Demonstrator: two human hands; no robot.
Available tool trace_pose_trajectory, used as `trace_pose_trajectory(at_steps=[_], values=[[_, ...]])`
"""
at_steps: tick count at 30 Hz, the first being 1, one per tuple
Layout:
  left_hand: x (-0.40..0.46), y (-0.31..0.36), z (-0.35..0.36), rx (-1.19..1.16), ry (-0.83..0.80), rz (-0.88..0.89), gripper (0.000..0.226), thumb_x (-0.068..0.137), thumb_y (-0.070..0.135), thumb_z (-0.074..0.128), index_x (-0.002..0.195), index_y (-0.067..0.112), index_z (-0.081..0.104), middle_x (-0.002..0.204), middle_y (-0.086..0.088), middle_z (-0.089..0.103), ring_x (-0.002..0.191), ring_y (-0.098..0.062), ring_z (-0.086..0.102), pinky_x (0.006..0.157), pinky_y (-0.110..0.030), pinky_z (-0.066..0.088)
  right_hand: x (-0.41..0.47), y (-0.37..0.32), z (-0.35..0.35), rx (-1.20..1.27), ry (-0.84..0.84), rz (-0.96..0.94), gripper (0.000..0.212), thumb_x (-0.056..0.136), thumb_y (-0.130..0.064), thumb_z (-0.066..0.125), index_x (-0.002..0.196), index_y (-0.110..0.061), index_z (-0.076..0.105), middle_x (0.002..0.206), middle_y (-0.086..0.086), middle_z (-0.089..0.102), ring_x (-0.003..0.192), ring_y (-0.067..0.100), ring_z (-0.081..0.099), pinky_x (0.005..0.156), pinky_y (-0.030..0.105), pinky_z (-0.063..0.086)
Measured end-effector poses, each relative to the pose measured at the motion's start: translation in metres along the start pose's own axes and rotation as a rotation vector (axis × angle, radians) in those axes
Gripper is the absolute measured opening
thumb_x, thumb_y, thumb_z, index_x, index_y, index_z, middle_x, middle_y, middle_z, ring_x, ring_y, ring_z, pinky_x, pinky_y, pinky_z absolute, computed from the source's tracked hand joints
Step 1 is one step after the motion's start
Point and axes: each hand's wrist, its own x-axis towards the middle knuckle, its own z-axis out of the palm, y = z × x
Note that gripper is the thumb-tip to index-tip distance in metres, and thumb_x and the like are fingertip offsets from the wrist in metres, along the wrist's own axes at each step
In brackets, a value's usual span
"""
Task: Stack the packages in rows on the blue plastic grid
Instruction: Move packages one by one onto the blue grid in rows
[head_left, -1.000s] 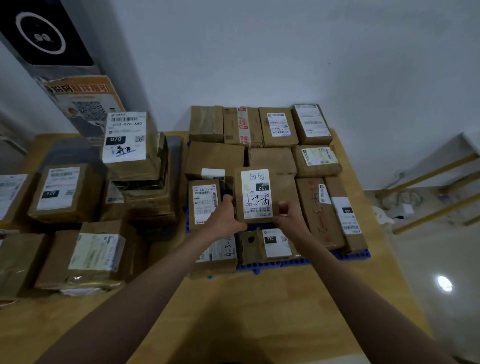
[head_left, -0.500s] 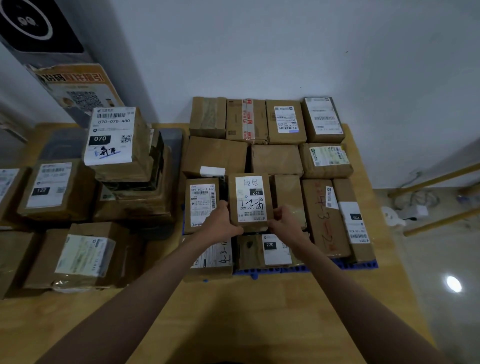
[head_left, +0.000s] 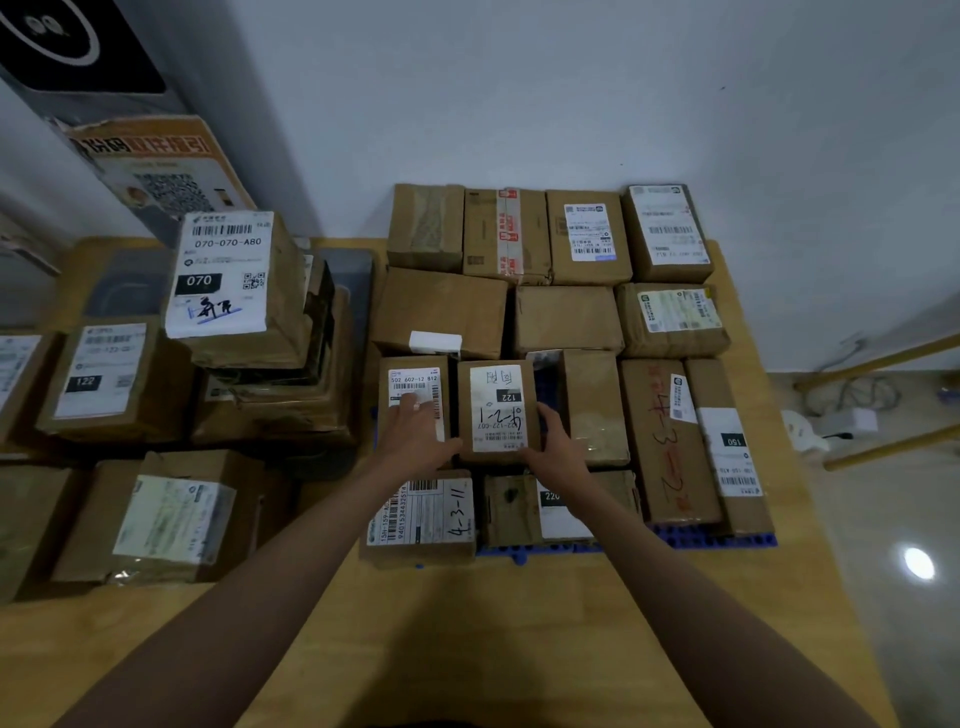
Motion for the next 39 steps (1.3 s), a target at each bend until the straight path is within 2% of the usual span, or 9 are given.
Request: trace_pose_trajectory(at_steps=[5,8,15,18,21,25,30,33,39], values=[[0.001,-0.004,-0.003,0.070,-0.037,0.054,0.058,0.082,0.054,0.065,0.132,0.028,0.053,0.144,-0.006,0.029,0.129,-0.028,0.035,0.103,-0.047,0.041,0.008,-0.002,0.008,-0.021,-0.006,0.004,0.080,0.092,-0.009,0.063,0.155,-0.024,0.017,0.136,0.009,0.056,0.120,0.025,0.057,0.099,0.044,0.051],[0.002,-0.008,-0.007,0.082,-0.041,0.061,0.056,0.081,0.056,0.064,0.130,0.031,0.055,0.141,-0.004,0.031,0.126,-0.025,0.036,0.099,-0.043,0.042,0.014,-0.001,0.012,-0.048,-0.004,0.009,0.078,0.093,-0.009,0.062,0.155,-0.024,0.018,0.134,0.007,0.058,0.118,0.023,0.058,0.098,0.041,0.052],[0.007,-0.016,0.002,0.144,-0.016,0.054,0.077,0.079,0.062,0.063,0.144,0.025,0.042,0.154,-0.002,0.020,0.138,-0.026,0.026,0.103,-0.043,0.037,0.023,-0.001,0.011,-0.137,-0.018,-0.018,0.070,0.091,-0.009,0.064,0.151,-0.020,0.028,0.131,0.006,0.061,0.116,0.023,0.061,0.095,0.039,0.054],[0.008,-0.019,0.005,0.159,-0.013,0.048,0.079,0.078,0.064,0.061,0.144,0.027,0.040,0.156,-0.001,0.017,0.140,-0.026,0.024,0.104,-0.043,0.036,0.024,0.000,0.012,-0.185,-0.018,0.015,0.068,0.091,-0.008,0.062,0.151,-0.014,0.029,0.134,0.009,0.059,0.119,0.026,0.059,0.098,0.041,0.052],[0.005,-0.018,0.005,0.166,0.011,0.064,0.073,0.078,0.062,0.063,0.140,0.029,0.044,0.151,-0.002,0.024,0.134,-0.025,0.032,0.098,-0.043,0.042,0.021,-0.003,0.014,-0.242,0.007,0.011,0.057,0.091,-0.008,0.063,0.142,-0.010,0.038,0.131,0.012,0.059,0.118,0.028,0.059,0.093,0.037,0.052],[-0.002,-0.012,-0.007,0.122,-0.040,0.093,0.066,0.077,0.062,0.064,0.134,0.031,0.050,0.141,-0.001,0.035,0.126,-0.023,0.040,0.096,-0.042,0.045,0.014,-0.014,0.010,-0.342,0.006,0.013,0.055,0.090,-0.013,0.065,0.139,-0.007,0.038,0.135,0.015,0.051,0.121,0.032,0.054,0.098,0.046,0.051],[-0.027,-0.003,-0.019,0.014,-0.019,0.126,0.064,0.081,0.055,0.068,0.135,0.025,0.051,0.141,-0.003,0.039,0.127,-0.022,0.041,0.098,-0.038,0.043,-0.005,-0.028,0.000,-0.459,0.057,-0.133,0.050,0.087,-0.018,0.065,0.131,-0.009,0.042,0.128,0.015,0.048,0.116,0.030,0.050,0.095,0.044,0.050],[-0.051,0.000,-0.025,-0.018,0.029,0.144,0.059,0.081,0.051,0.069,0.129,0.019,0.055,0.132,-0.006,0.045,0.120,-0.022,0.047,0.097,-0.039,0.046,-0.018,-0.044,-0.002,-0.550,0.052,-0.252,0.045,0.088,-0.022,0.062,0.128,-0.012,0.045,0.124,0.012,0.049,0.113,0.028,0.050,0.087,0.040,0.050],[-0.102,-0.016,-0.039,-0.026,0.076,0.043,0.045,0.083,0.043,0.067,0.121,0.019,0.061,0.120,-0.001,0.057,0.101,-0.016,0.057,0.084,-0.036,0.053,-0.049,-0.091,0.026,-0.627,-0.175,-0.445,0.035,0.088,-0.033,0.064,0.118,-0.017,0.055,0.111,0.008,0.063,0.093,0.022,0.061,0.080,0.036,0.054]])
